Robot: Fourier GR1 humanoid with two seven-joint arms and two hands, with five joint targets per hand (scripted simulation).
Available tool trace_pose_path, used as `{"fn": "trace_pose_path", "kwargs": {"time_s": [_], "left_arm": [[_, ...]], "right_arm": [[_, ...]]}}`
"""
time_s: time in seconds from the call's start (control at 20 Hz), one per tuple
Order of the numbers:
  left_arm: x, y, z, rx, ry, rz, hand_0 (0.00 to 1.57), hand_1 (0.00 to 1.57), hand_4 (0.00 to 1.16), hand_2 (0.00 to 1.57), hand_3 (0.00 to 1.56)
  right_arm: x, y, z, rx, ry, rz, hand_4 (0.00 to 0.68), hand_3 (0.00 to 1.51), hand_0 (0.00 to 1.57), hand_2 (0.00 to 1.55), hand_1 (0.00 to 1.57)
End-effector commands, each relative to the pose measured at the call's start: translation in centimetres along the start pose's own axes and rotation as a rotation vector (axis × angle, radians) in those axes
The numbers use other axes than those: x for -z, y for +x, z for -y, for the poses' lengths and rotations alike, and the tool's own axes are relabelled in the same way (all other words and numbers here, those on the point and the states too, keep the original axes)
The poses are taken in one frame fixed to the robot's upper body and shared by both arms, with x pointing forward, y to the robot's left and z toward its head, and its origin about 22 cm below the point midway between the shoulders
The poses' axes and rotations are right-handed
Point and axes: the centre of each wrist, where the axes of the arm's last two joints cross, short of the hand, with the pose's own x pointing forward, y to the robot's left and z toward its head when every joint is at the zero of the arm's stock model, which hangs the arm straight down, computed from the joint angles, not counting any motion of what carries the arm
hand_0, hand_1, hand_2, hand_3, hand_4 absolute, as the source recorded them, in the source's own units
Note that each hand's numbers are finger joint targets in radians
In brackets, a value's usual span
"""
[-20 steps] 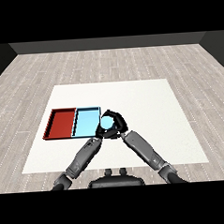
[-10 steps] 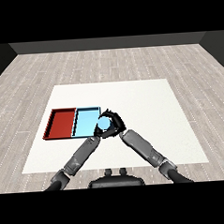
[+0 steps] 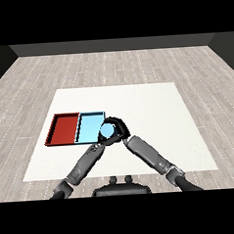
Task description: Pick the blue can and put it in the blue box
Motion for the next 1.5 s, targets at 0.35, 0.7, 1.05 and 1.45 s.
{"fn": "trace_pose_path", "kwargs": {"time_s": [0.35, 0.7, 1.05, 1.45], "left_arm": [[1.0, -0.2, 1.0, -0.152, 0.004, -0.002, 1.42, 1.42, 0.68, 1.35, 1.0], [0.2, -0.3, 1.0, -0.147, 0.004, -0.081, 1.57, 1.57, 1.1, 1.52, 1.45], [0.1, 0.7, 1.1, -0.1, 0.016, -0.056, 1.57, 1.57, 1.14, 1.56, 1.49], [-0.6, -0.8, 0.2, -0.077, 0.026, -0.063, 1.57, 1.57, 1.13, 1.57, 1.51]], "right_arm": [[-1.7, 0.1, 1.6, 0.147, -0.054, -0.025, 0.415, 1.33, 1.27, 1.37, 1.27], [-0.5, 0.7, 0.7, 0.121, -0.039, -0.055, 0.0, 0.0, 0.0, 0.0, 0.0], [-1.7, 0.5, 1.4, 0.139, -0.039, -0.038, 0.0, 0.0, 0.0, 0.0, 0.0], [-2.7, 2.2, 4.1, 0.15, -0.074, -0.026, 0.0, 0.0, 0.0, 0.0, 0.0]]}}
